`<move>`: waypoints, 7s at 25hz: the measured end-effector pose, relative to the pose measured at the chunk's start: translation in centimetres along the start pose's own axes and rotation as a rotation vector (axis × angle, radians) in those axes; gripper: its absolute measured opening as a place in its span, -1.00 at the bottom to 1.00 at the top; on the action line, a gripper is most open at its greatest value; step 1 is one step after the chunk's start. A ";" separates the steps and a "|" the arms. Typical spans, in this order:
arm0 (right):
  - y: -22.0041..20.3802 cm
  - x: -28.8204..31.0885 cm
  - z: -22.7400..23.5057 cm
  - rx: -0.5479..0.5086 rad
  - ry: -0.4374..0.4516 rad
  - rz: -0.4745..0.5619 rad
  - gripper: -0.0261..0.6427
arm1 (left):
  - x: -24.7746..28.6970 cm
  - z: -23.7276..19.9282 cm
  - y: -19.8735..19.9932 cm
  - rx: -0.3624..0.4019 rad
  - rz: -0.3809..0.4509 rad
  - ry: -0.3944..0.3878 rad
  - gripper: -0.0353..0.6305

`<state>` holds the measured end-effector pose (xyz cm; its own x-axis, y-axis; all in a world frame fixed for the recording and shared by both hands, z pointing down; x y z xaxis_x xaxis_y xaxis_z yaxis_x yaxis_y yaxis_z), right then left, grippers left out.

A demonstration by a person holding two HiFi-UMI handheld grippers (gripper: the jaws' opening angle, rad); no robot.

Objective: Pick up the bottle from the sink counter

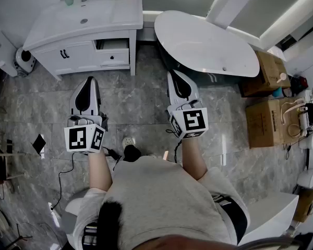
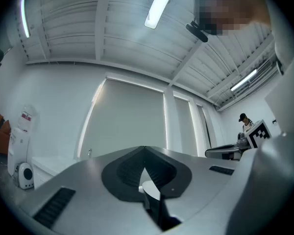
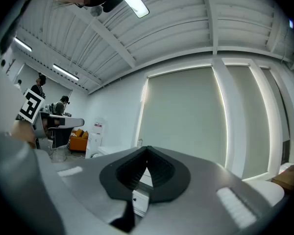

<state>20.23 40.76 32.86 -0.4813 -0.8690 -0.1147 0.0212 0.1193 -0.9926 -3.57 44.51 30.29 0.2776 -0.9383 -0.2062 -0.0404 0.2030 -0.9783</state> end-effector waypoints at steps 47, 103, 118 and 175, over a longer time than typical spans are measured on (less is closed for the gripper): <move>-1.5 14.1 -1.0 -0.017 -0.098 0.030 -0.89 | 10.5 -12.3 -2.1 -0.015 0.037 -0.080 -0.87; -5.1 47.4 17.7 0.038 0.000 0.083 -0.89 | 44.4 -21.1 -7.8 0.037 0.052 -0.016 -0.87; -5.7 59.7 19.2 0.030 -0.066 0.083 -0.89 | 56.0 -29.3 -9.8 0.014 0.056 -0.097 -0.87; -24.1 86.5 26.2 0.117 0.015 -0.332 -0.78 | 72.6 -38.1 -21.3 -0.064 -0.139 -0.102 -0.87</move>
<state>1.00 -49.87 45.84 -0.4920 -0.8437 0.2147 -0.0385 -0.2252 -0.9735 -19.16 -38.65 35.43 0.3806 -0.9222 -0.0691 -0.0551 0.0520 -0.9971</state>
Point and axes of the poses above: the fingertips, and each gripper's own axes: x forward along the fingers, z to its right, y out of its top, the point moved 2 cm from there along -x, backward along the fingers, and after that the axes turned 3 degrees about x, right-handed, at the moved point
